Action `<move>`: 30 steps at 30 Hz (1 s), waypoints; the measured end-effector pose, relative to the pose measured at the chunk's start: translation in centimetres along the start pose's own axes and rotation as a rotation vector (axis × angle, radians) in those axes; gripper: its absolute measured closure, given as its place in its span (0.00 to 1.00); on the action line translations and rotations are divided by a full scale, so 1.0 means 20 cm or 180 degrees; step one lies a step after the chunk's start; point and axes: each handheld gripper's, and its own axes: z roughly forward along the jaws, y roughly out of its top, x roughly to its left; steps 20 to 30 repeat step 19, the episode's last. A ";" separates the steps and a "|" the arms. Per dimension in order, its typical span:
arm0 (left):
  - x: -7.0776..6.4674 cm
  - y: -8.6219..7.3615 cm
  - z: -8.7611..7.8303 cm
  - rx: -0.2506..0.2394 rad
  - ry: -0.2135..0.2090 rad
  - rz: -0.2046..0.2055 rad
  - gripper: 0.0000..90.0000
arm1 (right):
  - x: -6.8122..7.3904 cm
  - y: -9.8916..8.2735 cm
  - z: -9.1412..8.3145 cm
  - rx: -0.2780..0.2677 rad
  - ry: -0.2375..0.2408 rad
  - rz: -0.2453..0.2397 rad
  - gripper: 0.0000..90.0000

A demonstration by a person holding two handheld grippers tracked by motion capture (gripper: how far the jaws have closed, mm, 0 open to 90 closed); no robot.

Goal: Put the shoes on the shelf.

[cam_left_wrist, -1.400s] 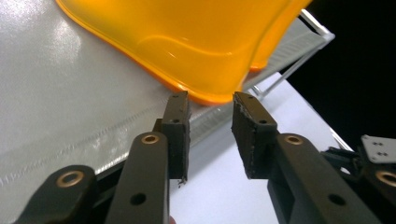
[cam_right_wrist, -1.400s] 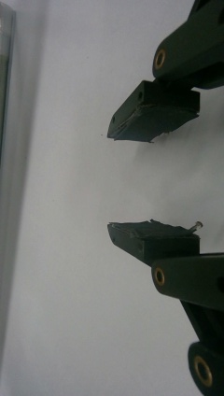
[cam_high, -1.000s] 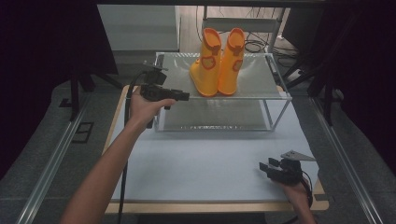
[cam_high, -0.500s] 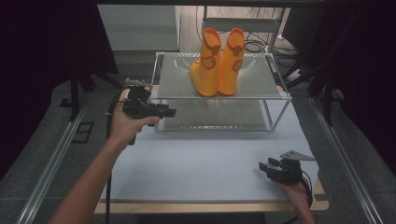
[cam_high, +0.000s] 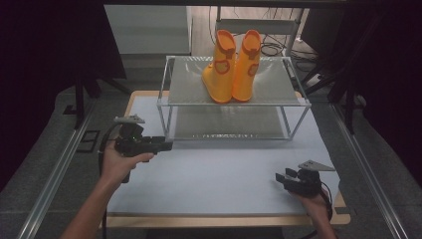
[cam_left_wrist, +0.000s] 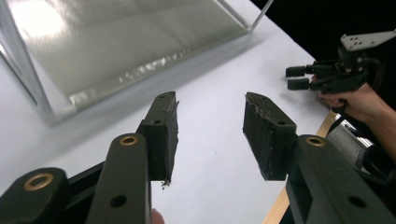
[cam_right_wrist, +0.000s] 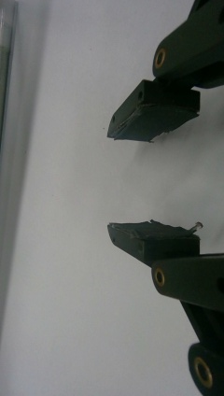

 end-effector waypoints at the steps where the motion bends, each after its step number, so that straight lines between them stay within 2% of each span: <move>1: 0.01 -0.02 0.01 0.0038 -0.0006 -0.0009 0.61 | 0.00 0.00 0.00 0.0001 -0.0001 -0.0006 0.52; 5: 0.04 -0.09 0.02 0.0089 0.0044 -0.0051 0.61 | 0.00 0.01 0.00 -0.0010 0.0005 -0.0012 0.52; 9: 0.06 -0.11 0.02 0.0102 0.0093 -0.0074 0.61 | 0.00 0.01 0.00 -0.0018 -0.0003 -0.0009 0.52; 19: 0.06 -0.12 0.06 0.0153 0.0110 -0.0080 0.60 | 0.01 0.01 -0.01 -0.0060 -0.0003 -0.0004 0.52; 30: 0.06 -0.12 0.06 0.0153 0.0110 -0.0080 0.60 | 0.01 0.01 -0.01 -0.0060 -0.0003 -0.0004 0.52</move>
